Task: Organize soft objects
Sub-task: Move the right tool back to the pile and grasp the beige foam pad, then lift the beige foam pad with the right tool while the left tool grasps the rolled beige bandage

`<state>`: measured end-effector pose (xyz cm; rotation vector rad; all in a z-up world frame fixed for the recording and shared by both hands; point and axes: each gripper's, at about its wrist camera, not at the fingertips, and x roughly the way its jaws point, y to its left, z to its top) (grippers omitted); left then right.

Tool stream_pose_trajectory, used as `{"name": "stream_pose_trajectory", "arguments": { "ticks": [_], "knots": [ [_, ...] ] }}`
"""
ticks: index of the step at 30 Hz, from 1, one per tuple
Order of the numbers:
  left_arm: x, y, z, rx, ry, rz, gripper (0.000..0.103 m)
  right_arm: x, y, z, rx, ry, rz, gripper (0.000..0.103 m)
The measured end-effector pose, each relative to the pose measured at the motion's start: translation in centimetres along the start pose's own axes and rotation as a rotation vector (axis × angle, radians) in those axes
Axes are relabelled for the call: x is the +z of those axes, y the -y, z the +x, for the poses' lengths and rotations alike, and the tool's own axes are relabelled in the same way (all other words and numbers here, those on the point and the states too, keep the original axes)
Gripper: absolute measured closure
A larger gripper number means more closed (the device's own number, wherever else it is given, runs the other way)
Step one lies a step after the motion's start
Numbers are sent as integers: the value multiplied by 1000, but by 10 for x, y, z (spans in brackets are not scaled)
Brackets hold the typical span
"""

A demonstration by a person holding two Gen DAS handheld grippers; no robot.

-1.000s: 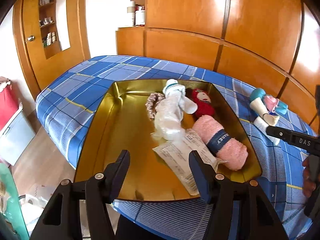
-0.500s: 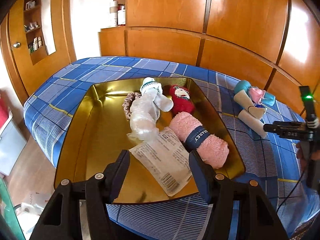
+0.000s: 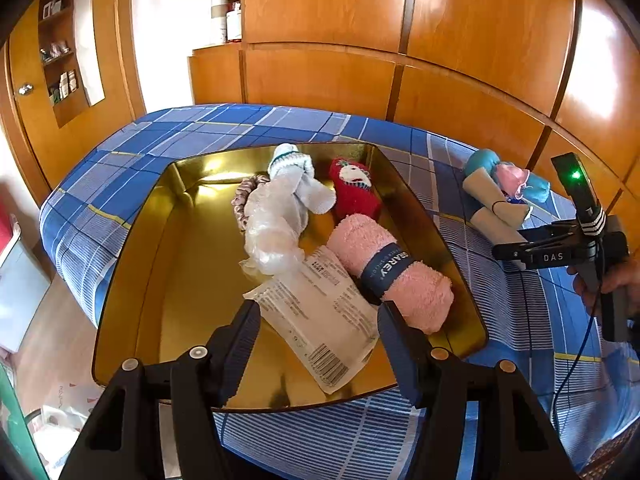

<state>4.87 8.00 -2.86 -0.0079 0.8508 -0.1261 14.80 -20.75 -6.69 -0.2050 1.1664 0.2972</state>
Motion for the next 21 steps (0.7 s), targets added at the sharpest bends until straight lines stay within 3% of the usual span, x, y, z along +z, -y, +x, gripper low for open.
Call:
{"name": "stream_pose_trajectory", "arguments": {
  "ticks": [2, 3, 10, 17, 21],
  "knots": [
    [1, 2, -1, -6, 2, 6, 41, -4, -6, -3, -36, 2, -22, 46],
    [2, 3, -1, -10, 3, 8, 41, -7, -9, -6, -35, 4, -29, 47],
    [15, 18, -6, -50, 15, 44, 40, -53, -21, -41, 39, -17, -46, 47],
    [34, 56, -5, -170, 2, 96, 40, -103, -8, -70, 200, -51, -23, 47],
    [43, 88, 5, -236, -30, 140, 40, -125, -1, -87, 203, -50, -17, 47]
  ]
}}
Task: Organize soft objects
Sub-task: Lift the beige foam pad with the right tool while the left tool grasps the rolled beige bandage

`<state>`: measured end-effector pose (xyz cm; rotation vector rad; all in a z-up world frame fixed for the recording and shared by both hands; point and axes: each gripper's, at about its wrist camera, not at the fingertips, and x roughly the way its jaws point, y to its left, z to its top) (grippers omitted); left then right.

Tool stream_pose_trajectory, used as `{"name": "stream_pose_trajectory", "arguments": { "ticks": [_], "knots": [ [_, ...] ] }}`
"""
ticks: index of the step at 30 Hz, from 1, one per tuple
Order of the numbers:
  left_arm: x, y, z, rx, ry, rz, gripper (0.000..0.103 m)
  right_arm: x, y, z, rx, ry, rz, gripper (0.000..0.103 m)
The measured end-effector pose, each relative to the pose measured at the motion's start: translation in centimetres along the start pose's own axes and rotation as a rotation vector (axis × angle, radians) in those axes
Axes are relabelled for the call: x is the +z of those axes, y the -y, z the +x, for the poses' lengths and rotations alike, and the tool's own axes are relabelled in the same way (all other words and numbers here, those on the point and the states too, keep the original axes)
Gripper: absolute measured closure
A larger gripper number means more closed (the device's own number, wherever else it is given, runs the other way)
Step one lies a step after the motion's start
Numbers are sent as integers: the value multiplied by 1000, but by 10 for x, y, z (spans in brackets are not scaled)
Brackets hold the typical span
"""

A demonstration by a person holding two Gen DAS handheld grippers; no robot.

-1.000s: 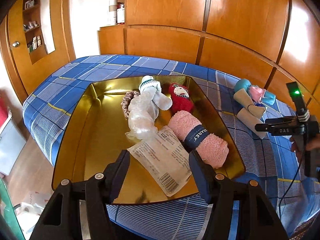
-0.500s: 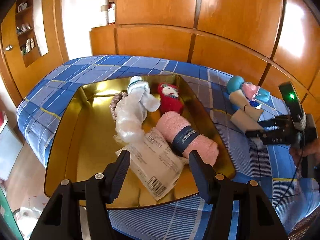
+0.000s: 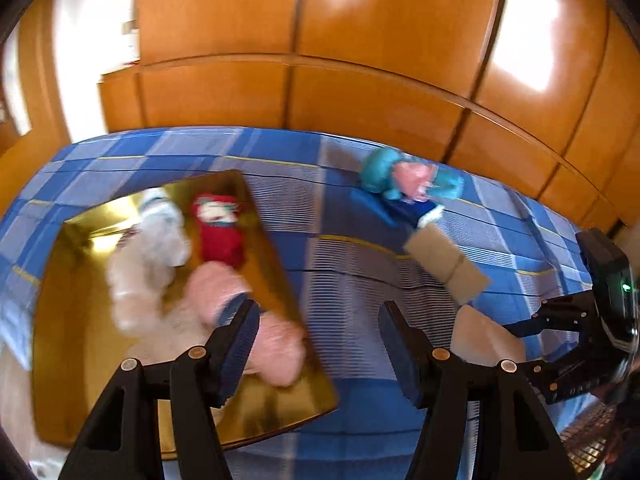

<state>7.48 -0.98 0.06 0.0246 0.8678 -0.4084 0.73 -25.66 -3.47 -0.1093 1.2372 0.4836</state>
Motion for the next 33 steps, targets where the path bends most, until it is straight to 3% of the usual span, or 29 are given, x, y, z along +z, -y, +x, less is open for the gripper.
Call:
{"name": "stream_pose_trajectory", "arguments": {
  "ticks": [7, 10, 12, 13, 15, 17, 18, 19, 23, 26, 27, 29, 33],
  "knots": [
    [12, 46, 34, -69, -75, 41, 40, -15, 57, -47, -171, 228, 282, 47],
    [13, 65, 53, -103, -122, 46, 40, -20, 75, -51, -287, 281, 390, 47],
    [13, 76, 66, -116, -151, 42, 40, -23, 85, -47, -405, 249, 439, 47],
    [13, 82, 72, -96, -150, 50, 40, -25, 92, -44, -425, 229, 466, 47],
    [12, 96, 72, -45, -94, 135, 39, -29, 102, -37, -435, 179, 503, 47],
    [11, 117, 73, -21, -38, 283, 20, -32, 105, -33, -447, 156, 505, 47],
    [12, 122, 75, -39, -40, 319, 17, -31, 105, -30, -434, 144, 502, 47],
    [12, 132, 79, -69, -50, 385, 17, -27, 103, -26, -430, 137, 500, 47],
    [14, 155, 100, -69, -62, 571, 16, -25, 97, -21, -406, 122, 475, 47],
    [19, 159, 114, -89, -87, 599, 16, -27, 98, -18, -409, 100, 463, 47],
    [21, 159, 118, -90, -89, 599, 20, -27, 99, -17, -408, 94, 464, 47],
    [25, 160, 127, -105, -105, 591, 43, -27, 101, -13, -411, 79, 462, 47],
    [25, 162, 147, -113, -163, 573, 69, -27, 100, -6, -428, 59, 441, 47]
  ]
}}
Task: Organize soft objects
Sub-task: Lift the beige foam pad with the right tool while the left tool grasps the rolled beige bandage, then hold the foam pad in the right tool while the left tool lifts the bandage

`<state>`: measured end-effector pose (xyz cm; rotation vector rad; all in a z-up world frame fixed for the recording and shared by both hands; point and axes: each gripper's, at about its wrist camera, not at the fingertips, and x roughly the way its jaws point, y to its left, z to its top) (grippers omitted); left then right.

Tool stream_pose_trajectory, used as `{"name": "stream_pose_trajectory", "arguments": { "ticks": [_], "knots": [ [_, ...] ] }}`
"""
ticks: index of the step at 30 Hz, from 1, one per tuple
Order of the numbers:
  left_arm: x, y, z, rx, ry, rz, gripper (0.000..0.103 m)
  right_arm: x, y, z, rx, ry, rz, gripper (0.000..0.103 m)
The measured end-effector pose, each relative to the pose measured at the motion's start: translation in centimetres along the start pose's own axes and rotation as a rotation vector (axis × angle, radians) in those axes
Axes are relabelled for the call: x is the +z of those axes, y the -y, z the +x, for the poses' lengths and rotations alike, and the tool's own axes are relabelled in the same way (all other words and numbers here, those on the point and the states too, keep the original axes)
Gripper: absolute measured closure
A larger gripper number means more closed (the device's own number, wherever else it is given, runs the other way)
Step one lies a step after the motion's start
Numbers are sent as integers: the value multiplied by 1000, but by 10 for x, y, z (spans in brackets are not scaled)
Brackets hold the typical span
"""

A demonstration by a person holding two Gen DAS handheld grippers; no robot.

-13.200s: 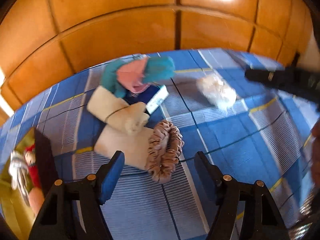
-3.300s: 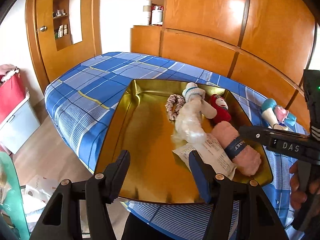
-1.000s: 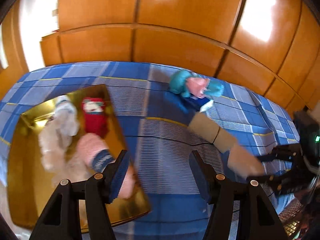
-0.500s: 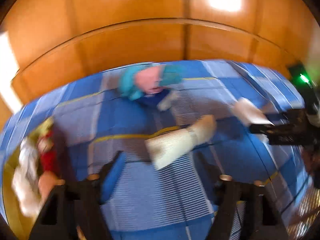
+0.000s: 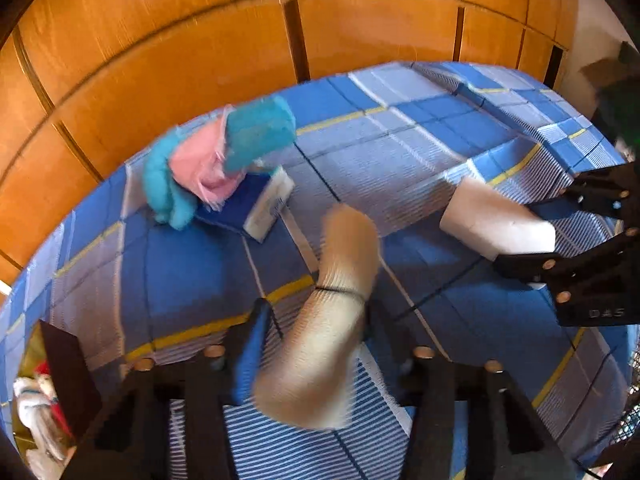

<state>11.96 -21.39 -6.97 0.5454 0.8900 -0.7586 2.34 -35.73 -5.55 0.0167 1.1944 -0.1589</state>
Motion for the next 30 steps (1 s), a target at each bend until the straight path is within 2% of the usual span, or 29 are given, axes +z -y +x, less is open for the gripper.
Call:
{"name": "stream_pose_trajectory", "arguments": {
  "ticks": [2, 4, 9, 14, 17, 30],
  "knots": [
    [-6, 0, 10, -41, -33, -14, 80, -1, 0, 0, 8, -4, 8, 46],
    [-9, 2, 7, -47, -6, -25, 85, -2, 1, 0, 16, -4, 17, 46],
    [-29, 4, -15, -94, 33, -108, 86, -1, 2, 2, 15, 2, 18, 45],
    [-55, 9, -32, -112, 29, -183, 86, -2, 2, 2, 10, 9, 20, 44],
    [-68, 19, -33, -85, 46, -171, 86, -1, 1, 2, 5, 11, 20, 44],
    [-73, 24, -32, -27, 91, -220, 85, -11, -12, -1, -60, 55, -9, 44]
  ]
}}
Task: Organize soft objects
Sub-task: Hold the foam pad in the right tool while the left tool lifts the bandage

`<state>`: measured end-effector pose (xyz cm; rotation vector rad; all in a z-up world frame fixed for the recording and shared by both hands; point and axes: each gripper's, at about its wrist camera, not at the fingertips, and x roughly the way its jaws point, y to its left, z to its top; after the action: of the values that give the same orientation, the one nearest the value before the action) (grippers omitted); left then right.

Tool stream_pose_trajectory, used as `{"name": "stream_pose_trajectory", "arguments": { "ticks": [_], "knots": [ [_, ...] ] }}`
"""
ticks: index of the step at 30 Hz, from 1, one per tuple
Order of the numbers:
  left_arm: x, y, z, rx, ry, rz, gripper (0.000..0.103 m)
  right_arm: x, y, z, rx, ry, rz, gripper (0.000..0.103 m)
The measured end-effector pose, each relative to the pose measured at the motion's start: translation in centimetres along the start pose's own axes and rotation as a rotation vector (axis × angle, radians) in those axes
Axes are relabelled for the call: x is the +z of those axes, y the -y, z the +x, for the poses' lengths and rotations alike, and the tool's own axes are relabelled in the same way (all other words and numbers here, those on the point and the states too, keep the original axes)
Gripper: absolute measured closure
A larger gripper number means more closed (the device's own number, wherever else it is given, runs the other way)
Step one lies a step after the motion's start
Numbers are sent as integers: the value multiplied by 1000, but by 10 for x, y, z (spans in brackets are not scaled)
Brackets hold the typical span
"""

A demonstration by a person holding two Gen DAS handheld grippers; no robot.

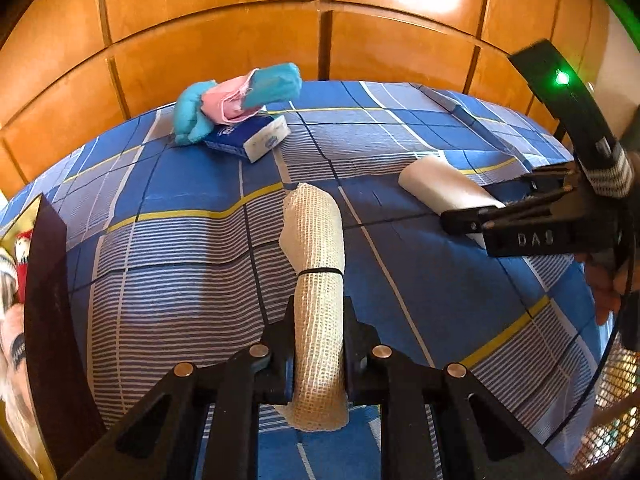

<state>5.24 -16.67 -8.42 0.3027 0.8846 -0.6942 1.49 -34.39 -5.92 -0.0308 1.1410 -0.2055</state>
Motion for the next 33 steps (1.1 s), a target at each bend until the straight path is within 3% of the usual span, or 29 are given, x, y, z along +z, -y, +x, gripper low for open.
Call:
{"name": "stream_pose_trajectory", "arguments": {
  "ticks": [7, 16, 33],
  "knots": [
    [-4, -2, -9, 22, 11, -45, 86, 0, 1, 0, 4, 3, -11, 44],
    [-3, -7, -47, 56, 68, -75, 86, -6, -10, -3, -58, 48, -95, 45],
    [-8, -56, -100, 105, 148, -226, 86, -9, -17, -4, -107, 87, -170, 46]
  ]
}}
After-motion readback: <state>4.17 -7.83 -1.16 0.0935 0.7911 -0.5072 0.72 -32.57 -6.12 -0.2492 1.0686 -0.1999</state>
